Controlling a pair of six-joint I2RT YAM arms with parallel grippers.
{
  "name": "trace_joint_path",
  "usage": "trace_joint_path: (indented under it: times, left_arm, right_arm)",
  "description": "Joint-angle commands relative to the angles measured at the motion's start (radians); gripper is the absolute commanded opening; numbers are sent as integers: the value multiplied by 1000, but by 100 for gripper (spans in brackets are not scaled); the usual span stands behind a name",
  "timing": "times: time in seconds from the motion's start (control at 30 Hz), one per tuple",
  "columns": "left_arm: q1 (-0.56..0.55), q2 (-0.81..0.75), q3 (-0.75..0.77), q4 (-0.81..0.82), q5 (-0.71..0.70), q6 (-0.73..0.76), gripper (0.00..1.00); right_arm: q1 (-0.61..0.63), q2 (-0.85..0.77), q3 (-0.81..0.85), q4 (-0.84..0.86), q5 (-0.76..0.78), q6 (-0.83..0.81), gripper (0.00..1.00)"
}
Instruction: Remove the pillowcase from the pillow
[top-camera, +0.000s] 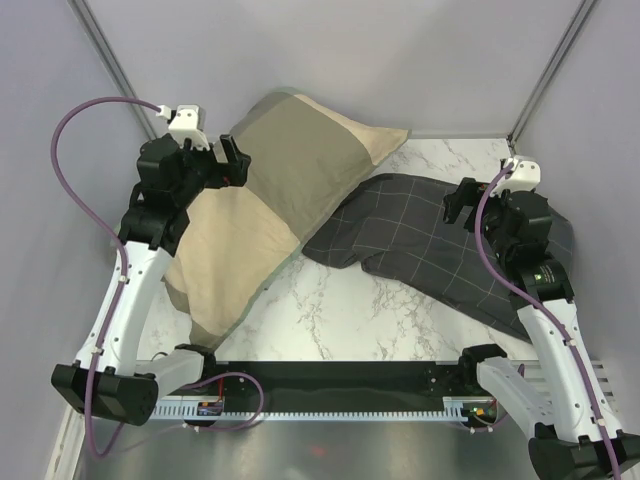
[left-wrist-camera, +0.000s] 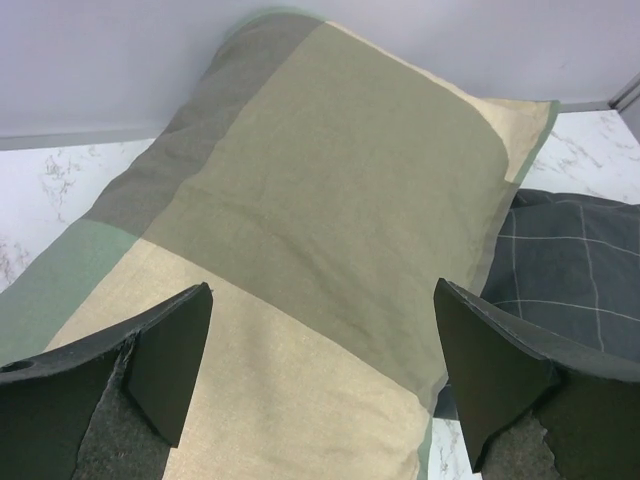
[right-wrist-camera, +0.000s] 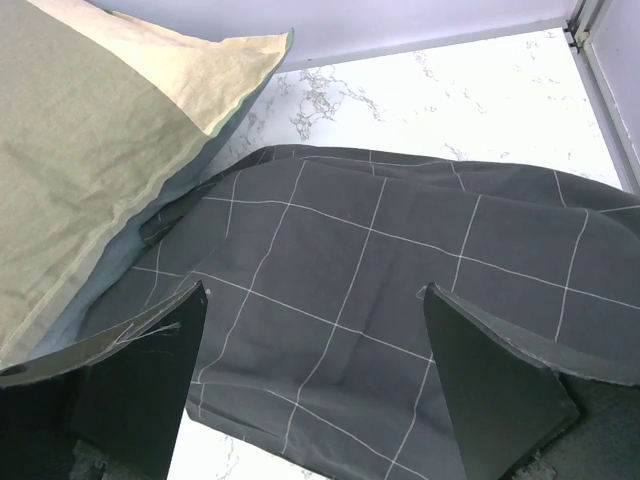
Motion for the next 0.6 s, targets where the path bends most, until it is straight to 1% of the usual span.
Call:
trace_joint_path:
  times: [0.0,0.13,0.33,0.43,0.57]
  left_arm:
    - [3,30,33,-29,-43,40,100]
    - [1,23,34,-29,-72,42,100]
    - [-2,23,28,-27,5,57,100]
    - [-34,41,40,-55,-65,77,100]
    - [-65,55,45,-58,-52,73,100]
  right_arm:
    - [1,-12,-11,22,-17,-7,98]
    - [1,-9,-15,21,-14,-8,98]
    - [2,9,-39,21,-40,-13,98]
    - [2,46,-60,18,-32,-11,97]
    - [9,141,-94,36,-96,3,95]
